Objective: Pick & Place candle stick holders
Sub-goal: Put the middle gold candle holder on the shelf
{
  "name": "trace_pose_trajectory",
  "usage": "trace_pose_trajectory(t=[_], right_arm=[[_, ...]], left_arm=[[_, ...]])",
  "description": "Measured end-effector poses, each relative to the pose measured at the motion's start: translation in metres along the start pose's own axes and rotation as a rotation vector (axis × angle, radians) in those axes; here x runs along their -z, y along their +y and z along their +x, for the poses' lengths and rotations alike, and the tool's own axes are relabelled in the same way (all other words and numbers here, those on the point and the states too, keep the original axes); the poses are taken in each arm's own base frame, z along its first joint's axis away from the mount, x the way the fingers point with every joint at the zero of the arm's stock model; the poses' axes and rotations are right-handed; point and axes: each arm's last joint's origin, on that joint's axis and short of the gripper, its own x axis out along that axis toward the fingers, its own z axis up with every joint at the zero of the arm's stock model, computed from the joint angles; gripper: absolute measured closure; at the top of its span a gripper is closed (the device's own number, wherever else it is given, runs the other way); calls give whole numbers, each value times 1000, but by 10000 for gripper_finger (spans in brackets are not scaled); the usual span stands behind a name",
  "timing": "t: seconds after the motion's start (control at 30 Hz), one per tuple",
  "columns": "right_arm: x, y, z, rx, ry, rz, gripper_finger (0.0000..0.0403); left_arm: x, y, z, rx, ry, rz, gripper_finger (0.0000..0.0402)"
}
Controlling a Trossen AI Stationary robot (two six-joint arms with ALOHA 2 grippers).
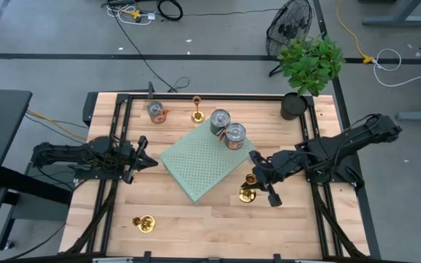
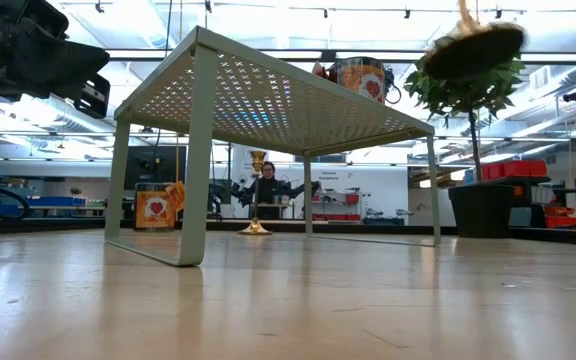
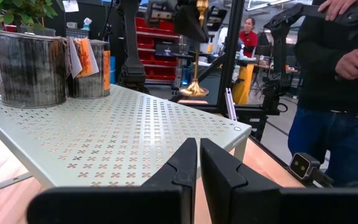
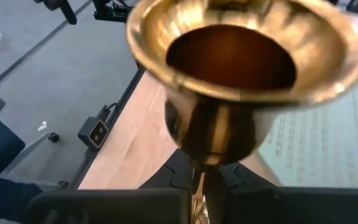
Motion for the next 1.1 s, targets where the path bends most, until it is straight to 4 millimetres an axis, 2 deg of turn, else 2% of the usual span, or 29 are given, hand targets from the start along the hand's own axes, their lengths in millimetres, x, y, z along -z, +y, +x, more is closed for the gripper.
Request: trace_pose_trajectory(t=[0.33,0.6,0.87,1.1], right_arm=[[-38,0,9,5,-52,-40,382],[-57,-14,30,49,0,-14,382],[-67,-48,56,128,23,38,382],[-85,-84,63,206,-23,122,382]], left_arm=[[0,0,0,0,0,0,376],[0,0,0,0,0,0,376],[0,0,0,0,0,0,376],[0,0,0,0,0,0,376]])
